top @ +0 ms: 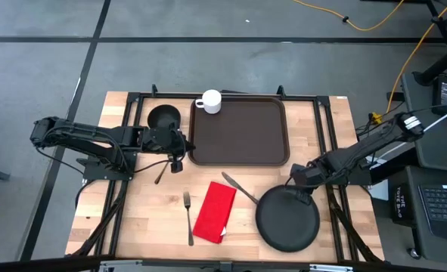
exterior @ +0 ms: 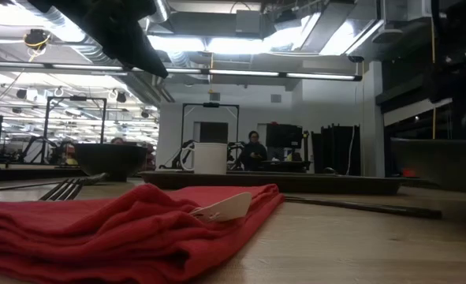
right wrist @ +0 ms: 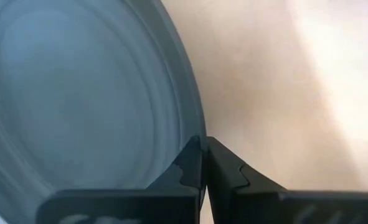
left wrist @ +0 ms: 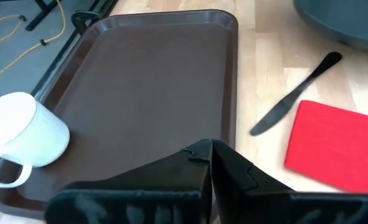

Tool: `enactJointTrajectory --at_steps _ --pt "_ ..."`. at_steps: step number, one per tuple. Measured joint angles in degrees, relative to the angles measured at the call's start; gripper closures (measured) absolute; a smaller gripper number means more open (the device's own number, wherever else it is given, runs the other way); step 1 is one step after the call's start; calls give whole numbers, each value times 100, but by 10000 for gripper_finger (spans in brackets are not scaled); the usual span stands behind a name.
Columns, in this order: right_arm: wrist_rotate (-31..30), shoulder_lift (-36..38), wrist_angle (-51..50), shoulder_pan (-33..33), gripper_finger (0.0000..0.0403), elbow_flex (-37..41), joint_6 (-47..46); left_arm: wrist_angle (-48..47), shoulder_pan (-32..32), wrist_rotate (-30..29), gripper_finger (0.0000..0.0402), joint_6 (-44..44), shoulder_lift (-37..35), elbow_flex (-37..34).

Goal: Set up tray
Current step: Put the black plate on the brown serving tray to the bottom right of the white cup

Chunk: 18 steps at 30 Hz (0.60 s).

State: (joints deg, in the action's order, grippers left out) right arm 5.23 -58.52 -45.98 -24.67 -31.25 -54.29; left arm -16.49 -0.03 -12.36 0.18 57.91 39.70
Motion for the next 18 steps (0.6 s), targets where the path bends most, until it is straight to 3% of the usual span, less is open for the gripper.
enactJointTrajectory --at_steps 5,12,18 --pt "-335 183 -638 1 394 -382 -99 92 -42 2 397 -150 0 0" --pt "-389 181 -778 47 394 -745 -97 716 -326 -28 397 -510 105 10" --pt "-421 168 -799 412 394 -803 -274 769 -676 -760 397 -778 636 304"
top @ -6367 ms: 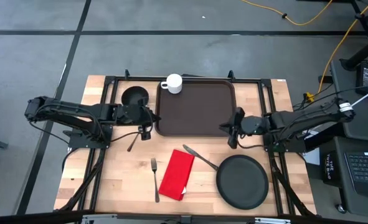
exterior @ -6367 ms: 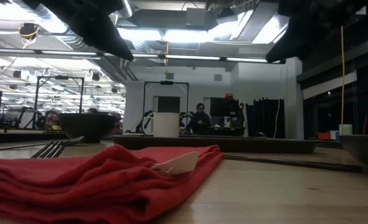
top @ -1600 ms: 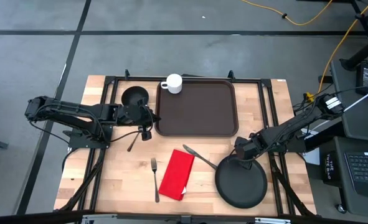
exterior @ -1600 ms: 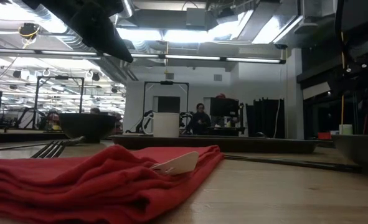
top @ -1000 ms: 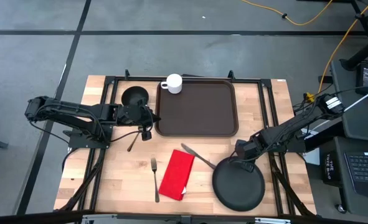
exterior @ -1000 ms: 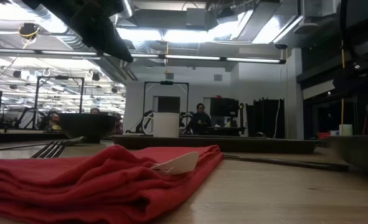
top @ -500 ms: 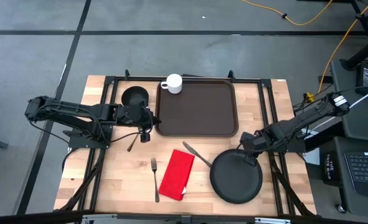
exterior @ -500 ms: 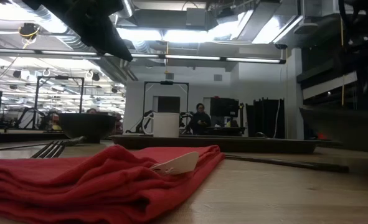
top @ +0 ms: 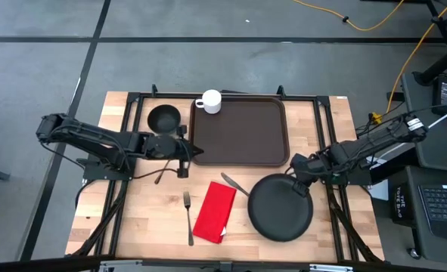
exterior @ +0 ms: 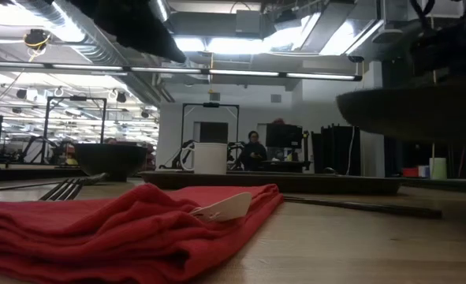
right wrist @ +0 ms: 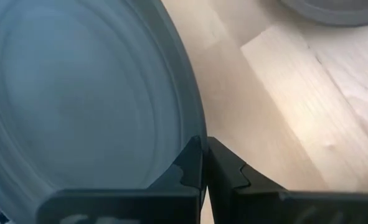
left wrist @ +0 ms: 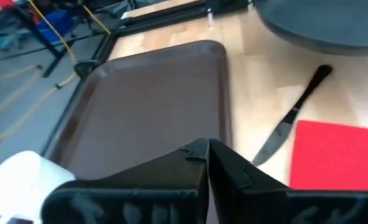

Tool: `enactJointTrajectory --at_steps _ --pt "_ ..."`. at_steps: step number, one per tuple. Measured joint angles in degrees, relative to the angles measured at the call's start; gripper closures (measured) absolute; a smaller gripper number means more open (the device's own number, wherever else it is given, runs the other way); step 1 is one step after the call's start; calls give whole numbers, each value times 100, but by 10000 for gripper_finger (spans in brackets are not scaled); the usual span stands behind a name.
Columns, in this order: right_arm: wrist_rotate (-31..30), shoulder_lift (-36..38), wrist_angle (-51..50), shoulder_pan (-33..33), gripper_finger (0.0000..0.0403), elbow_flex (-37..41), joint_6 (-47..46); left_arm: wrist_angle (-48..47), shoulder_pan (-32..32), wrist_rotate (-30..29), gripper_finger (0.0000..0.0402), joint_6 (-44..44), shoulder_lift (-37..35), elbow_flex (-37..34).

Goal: Set up tray
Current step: Put the black plate on the brown serving tray to the bottom right of the white cup

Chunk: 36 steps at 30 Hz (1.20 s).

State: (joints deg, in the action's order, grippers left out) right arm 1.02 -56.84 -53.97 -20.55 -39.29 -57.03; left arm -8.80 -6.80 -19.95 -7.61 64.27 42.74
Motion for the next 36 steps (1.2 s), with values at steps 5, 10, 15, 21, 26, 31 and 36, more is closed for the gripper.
enactJointTrajectory --at_steps 5,10,15,21,26,31,36 --pt "53 -4 -16 242 394 0 25 -5 -260 -111 397 -478 669 508" --pt "59 -4 -18 266 394 0 46 43 -485 -137 397 -1179 1130 1018" --pt "56 -4 -16 266 394 0 46 307 -637 -174 397 -1864 1334 1132" --pt "58 -4 -11 266 394 0 30 387 -639 -158 368 -1864 1402 1132" --pt "59 -4 -10 266 394 0 39 640 -642 -197 314 -1869 1405 1130" --pt "56 -4 -11 266 394 0 43 768 -642 107 253 -2011 1403 1132" --pt "22 -4 3 274 394 0 4 900 -696 158 201 -1862 1456 1132"
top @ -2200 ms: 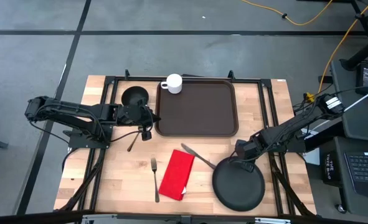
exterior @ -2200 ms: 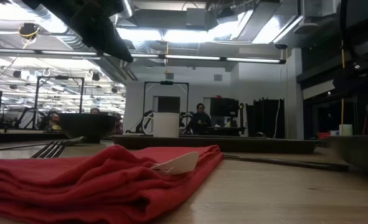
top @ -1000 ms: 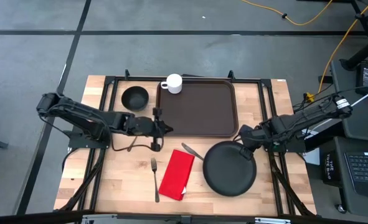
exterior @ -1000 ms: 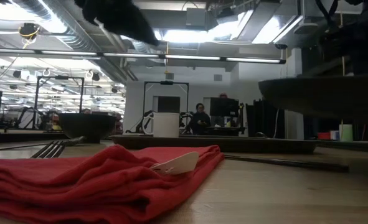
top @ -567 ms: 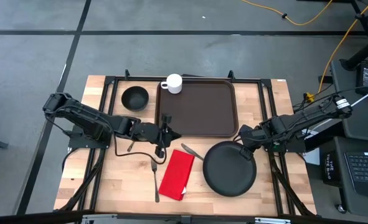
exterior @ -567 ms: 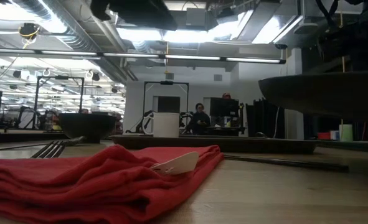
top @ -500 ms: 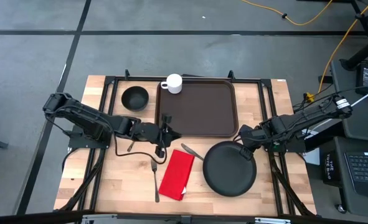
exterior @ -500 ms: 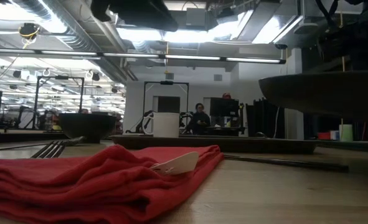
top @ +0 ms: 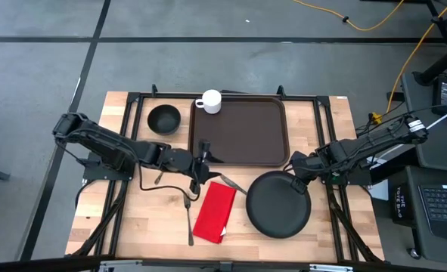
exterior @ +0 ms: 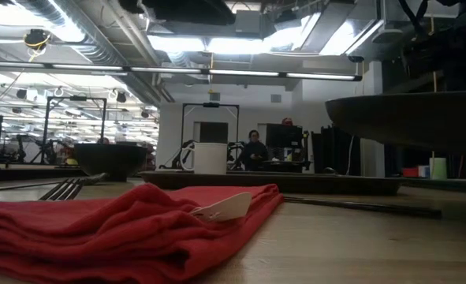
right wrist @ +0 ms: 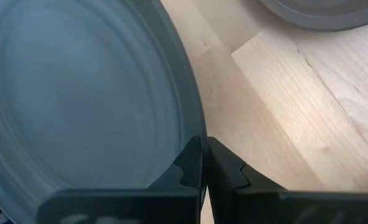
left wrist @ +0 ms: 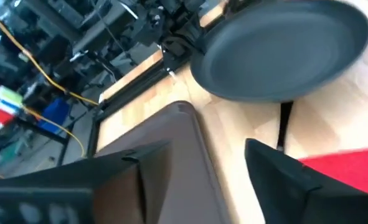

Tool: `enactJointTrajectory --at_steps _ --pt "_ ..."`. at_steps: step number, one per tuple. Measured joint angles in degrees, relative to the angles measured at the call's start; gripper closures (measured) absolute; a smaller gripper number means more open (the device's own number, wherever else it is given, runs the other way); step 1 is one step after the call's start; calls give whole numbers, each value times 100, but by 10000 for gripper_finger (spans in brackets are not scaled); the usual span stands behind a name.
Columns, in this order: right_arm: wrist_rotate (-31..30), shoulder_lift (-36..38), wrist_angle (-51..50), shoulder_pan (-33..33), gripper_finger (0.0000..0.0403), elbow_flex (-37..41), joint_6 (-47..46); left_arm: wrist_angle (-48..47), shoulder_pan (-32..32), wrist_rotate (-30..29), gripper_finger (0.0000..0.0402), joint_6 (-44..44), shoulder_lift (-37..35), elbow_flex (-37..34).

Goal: Set up tray
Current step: Put the black plate on the brown serving tray to the bottom right of the white cup

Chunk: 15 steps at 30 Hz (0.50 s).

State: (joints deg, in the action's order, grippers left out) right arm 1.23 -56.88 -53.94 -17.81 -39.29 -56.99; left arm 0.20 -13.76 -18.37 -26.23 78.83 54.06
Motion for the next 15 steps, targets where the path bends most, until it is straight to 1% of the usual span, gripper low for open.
enactJointTrajectory --at_steps 4,8,9,11,15 --pt "-5 0 61 141 394 2 4 236 -82 -149 180 23 178 0" --pt "5 0 174 405 394 2 -76 176 -175 -121 180 645 482 53" --pt "42 0 205 480 394 2 -122 119 -213 -154 181 660 574 91" --pt "128 0 225 626 394 2 -122 35 -304 -369 184 338 787 218" --pt "136 0 210 922 394 2 33 -81 -575 -1096 186 -268 1167 523"
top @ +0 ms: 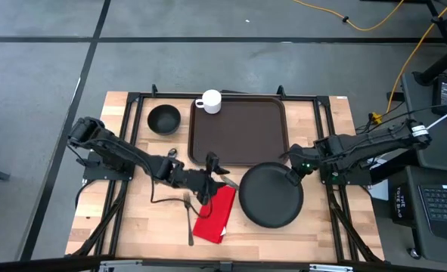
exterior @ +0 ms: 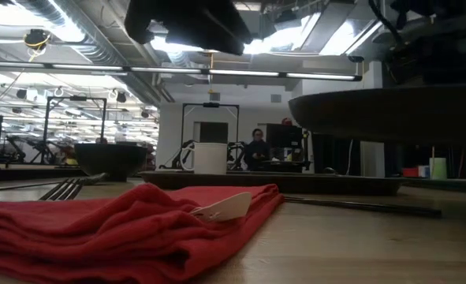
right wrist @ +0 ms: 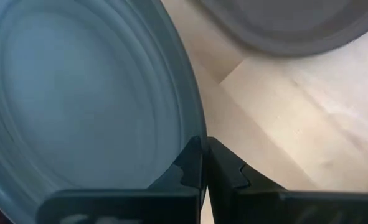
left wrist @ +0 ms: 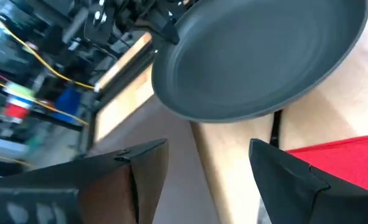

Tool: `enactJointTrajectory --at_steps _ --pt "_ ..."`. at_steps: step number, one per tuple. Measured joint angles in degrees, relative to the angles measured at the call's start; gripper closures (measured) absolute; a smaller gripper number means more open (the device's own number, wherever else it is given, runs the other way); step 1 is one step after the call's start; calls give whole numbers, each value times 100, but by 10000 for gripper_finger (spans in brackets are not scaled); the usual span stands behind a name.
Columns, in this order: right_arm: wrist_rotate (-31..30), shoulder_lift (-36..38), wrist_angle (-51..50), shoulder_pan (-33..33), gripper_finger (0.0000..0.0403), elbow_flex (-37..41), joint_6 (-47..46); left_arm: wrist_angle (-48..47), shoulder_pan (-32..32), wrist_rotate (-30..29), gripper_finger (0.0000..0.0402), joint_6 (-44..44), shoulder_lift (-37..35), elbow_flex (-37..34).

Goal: Set up tray
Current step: Put the black plate on the brown serving tray to the bottom right of the white cup

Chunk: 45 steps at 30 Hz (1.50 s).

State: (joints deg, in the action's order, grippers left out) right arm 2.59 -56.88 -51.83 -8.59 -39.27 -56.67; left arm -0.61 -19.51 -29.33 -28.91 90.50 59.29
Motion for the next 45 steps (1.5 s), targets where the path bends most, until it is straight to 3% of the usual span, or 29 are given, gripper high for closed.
enactJointTrajectory --at_steps 11,18,27,45 --pt "-101 -1 18 1013 394 -29 725 -251 -140 -159 190 -487 585 593" --pt "-103 -2 107 1459 394 -452 1101 -318 -200 -145 191 -893 969 858" --pt "-101 -150 98 1729 394 -779 1489 -403 -343 -88 192 -1237 1093 1100" --pt "147 -923 92 2132 394 -1277 2216 -749 -328 334 192 -919 1093 1112"
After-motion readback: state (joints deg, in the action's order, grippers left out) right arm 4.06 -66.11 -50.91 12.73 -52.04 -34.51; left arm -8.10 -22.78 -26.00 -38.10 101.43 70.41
